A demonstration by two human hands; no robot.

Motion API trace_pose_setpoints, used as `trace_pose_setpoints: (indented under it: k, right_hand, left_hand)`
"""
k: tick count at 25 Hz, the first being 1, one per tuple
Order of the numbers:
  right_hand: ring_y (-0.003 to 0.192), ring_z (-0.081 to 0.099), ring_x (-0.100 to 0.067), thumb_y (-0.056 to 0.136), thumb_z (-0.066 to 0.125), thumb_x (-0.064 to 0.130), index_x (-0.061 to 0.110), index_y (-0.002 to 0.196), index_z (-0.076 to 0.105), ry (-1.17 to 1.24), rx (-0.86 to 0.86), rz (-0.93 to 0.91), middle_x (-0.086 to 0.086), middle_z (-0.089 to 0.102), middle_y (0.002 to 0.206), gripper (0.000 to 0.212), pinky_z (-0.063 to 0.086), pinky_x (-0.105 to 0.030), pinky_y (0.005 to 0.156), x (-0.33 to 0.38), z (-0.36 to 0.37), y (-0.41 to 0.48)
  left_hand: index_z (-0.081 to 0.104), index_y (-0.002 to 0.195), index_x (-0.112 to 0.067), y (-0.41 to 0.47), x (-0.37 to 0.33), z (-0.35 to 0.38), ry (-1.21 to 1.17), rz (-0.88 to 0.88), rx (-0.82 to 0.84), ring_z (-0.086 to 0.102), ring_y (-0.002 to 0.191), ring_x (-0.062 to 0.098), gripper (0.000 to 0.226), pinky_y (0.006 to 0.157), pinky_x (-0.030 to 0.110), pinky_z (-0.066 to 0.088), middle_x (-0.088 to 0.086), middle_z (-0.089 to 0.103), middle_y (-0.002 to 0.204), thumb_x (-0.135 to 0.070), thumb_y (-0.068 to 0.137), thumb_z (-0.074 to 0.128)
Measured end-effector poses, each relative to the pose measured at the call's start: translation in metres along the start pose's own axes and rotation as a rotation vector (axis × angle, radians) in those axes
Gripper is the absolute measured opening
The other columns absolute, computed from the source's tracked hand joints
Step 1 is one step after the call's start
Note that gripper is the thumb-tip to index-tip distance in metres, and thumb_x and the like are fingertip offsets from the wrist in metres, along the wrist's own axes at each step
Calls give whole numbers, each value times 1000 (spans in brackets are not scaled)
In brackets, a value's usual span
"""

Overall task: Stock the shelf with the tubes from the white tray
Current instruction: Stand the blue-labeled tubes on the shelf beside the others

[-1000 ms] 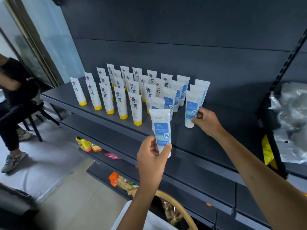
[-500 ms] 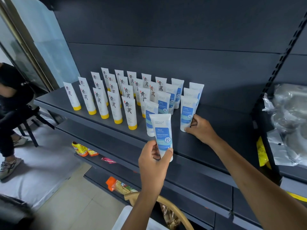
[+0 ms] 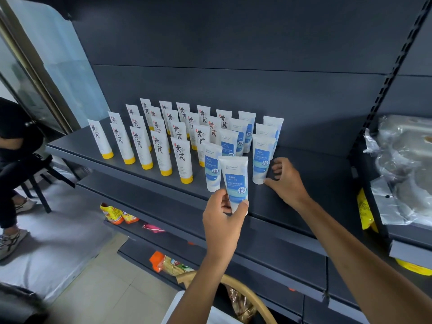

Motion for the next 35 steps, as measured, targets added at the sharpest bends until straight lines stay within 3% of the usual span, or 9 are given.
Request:
trace_pose_setpoints:
  k: [4,10,13,16,20,26,32,35]
  right_hand:
    - [87,57,-16,83,80,16,15,120,52,-79,-129,-12,1,54,108,46,51,-27,77,4,-9,-24]
    - [72,55,0,86,74,12,23,109,62,-104,132,-121,7,59,100,29,44,-16,67,12,4,-57]
    - [74,57,7,86,74,12,20,108,64,-112,233,-178,7,61,97,26,45,-18,67,10,14,-62]
    - [83,63,-3,87,75,19,21,109,63,-143,220,-216,10,62,95,26,55,-27,72,10,20,-64]
    - [83,63,-10,87,75,18,18,103,61,-162,200,-214,5,62,93,21,57,-32,74,13,22,-65]
    - [83,62,-11,89,74,25,20,109,62,-152,201,-184,4,60,93,24,56,-32,74,16,19,-67]
    - [77,56,-5,87,76,24,25,125,56,-165,155,-126,6,57,97,43,43,-18,66,13,13,-79]
    - [72,51,-3,86,76,23,21,130,54,-171,63,-116,7,56,98,49,44,-20,69,13,10,-94]
  left_hand:
    - [65,100,-23,23,4,16,45,55,22,71,86,11,22,74,33,61,-14,72,95,-24,83,79]
    - [62,99,-27,36,26,36,134,50,88,70,89,12,20,79,42,60,-8,71,94,-30,82,74]
    - [62,102,-31,33,33,38,145,23,95,70,92,9,21,81,40,61,-9,71,96,-33,84,73]
    - [63,102,-31,35,33,39,154,17,108,70,93,8,20,82,38,61,-10,71,97,-31,85,74]
    - [63,104,-30,35,31,39,154,5,117,70,94,7,21,83,37,62,-11,72,97,-28,86,75]
    - [57,131,-23,31,32,36,61,-58,126,68,107,3,52,93,31,59,-12,72,113,-22,84,79]
    - [54,139,-18,23,36,29,7,-101,69,63,117,7,62,103,32,55,-6,66,127,-22,84,81]
    - [55,139,-14,11,36,12,-53,-106,7,63,118,8,60,102,31,55,-2,64,129,-18,85,80]
Point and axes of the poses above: each hand's wrist, its own y-axis towards the middle knuckle, its own z-axis out of the palm, x = y × z, the point moved 1 cm from there along y, towards the middle knuckle
